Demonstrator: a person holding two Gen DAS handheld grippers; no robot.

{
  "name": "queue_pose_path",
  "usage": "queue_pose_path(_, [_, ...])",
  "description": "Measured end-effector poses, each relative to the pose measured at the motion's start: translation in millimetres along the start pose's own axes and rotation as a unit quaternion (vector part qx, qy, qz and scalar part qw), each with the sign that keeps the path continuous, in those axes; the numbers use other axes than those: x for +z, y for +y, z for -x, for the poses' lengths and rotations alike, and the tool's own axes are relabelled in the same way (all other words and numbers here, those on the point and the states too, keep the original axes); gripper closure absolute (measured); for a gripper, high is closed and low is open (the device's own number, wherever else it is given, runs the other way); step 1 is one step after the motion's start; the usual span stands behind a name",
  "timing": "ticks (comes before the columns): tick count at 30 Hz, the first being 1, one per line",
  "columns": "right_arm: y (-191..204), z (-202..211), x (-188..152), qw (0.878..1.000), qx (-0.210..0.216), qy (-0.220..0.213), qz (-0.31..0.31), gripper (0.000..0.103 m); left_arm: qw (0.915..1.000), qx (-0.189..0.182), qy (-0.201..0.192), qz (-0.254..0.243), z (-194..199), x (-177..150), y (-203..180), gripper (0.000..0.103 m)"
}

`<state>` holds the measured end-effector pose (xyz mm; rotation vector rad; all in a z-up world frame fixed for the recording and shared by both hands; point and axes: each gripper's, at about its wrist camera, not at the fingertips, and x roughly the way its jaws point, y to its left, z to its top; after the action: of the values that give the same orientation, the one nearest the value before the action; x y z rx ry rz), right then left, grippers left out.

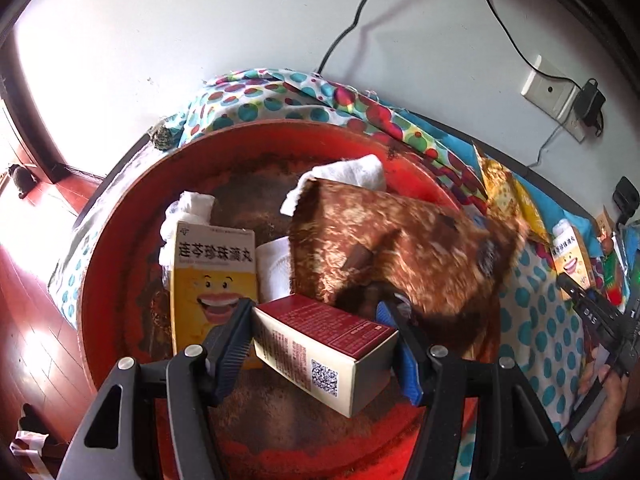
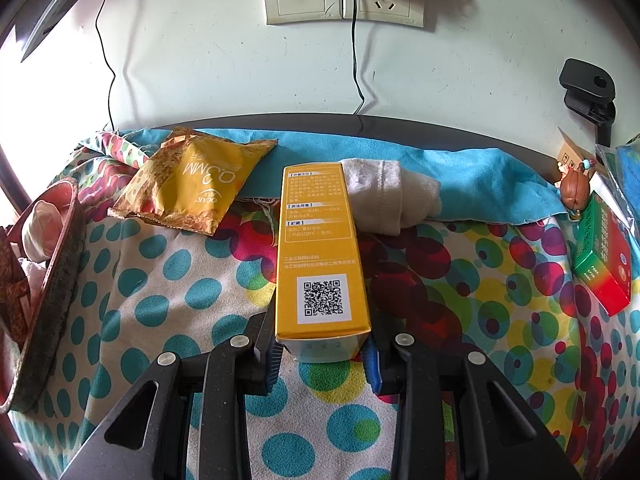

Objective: Organize objects
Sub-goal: 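Lower the white box into the red tray and open the left gripper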

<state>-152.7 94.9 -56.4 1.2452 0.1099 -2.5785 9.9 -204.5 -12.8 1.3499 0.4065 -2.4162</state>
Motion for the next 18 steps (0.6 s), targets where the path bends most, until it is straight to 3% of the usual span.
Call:
queue_pose_path(6, [-0.6,0.6,-0.3,1.000,-0.004,0.001,0.005,0.071,0.9999,-0.005,-0.014,0.008,-1.4,3.5,6.8,0.039])
queue_pose_path(18, [0.9,4.4,-1.2,1.000,-0.007,-0.004,0.016,0.075,0.9988,-0.046,0.015,0.006,-2.2,3.2,17.6,0.038])
